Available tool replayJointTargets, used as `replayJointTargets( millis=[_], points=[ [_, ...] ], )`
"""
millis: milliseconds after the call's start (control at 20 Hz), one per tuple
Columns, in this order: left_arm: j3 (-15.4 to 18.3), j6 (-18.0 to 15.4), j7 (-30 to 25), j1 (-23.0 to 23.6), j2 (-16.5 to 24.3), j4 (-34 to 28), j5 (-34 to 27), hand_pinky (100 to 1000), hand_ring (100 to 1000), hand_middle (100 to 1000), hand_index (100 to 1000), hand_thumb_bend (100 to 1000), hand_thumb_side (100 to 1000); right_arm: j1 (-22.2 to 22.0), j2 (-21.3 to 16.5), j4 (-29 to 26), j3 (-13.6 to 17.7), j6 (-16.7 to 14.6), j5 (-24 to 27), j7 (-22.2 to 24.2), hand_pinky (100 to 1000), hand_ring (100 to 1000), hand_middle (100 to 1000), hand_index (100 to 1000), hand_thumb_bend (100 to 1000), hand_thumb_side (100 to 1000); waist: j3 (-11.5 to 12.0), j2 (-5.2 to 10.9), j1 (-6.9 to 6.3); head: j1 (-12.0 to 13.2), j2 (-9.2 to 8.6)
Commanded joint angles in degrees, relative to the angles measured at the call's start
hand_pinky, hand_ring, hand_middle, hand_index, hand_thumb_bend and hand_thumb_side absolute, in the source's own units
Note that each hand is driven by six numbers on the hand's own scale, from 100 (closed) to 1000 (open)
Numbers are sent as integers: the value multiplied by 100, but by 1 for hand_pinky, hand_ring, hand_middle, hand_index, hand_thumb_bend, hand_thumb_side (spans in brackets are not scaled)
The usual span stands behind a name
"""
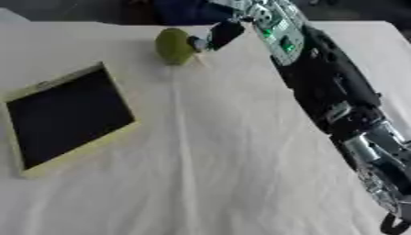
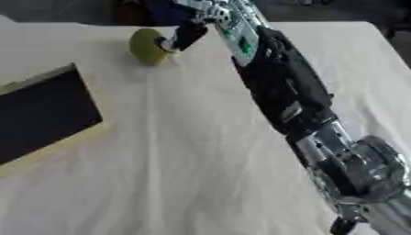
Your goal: Pick up objects on the table and place them in the box.
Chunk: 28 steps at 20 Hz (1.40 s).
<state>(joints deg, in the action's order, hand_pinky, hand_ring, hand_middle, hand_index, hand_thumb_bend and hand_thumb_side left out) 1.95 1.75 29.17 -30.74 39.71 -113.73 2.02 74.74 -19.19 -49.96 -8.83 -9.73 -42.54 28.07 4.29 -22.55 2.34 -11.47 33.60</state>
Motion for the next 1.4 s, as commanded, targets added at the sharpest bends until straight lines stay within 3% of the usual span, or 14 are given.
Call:
replayJointTargets(
  millis=[50,500,1400],
  points=[
    [37,-35,1,-81,117,-86,-34,845,788,696,836,280,624,197,-70,-119,50,34,219,94,883,922,916,967,267,339,14,137,-10,-31,-83],
    [31,-52,-20,-133,114,-86,-56,846,788,696,835,275,627,245,-13,-179,0,131,447,327,885,930,922,973,273,327,112,105,36,-66,25],
    [23,-87,-21,-239,129,-86,-108,847,785,688,831,258,643,193,-98,-30,122,224,65,197,884,937,925,973,298,331,325,-174,100,-265,-203]
  ],
)
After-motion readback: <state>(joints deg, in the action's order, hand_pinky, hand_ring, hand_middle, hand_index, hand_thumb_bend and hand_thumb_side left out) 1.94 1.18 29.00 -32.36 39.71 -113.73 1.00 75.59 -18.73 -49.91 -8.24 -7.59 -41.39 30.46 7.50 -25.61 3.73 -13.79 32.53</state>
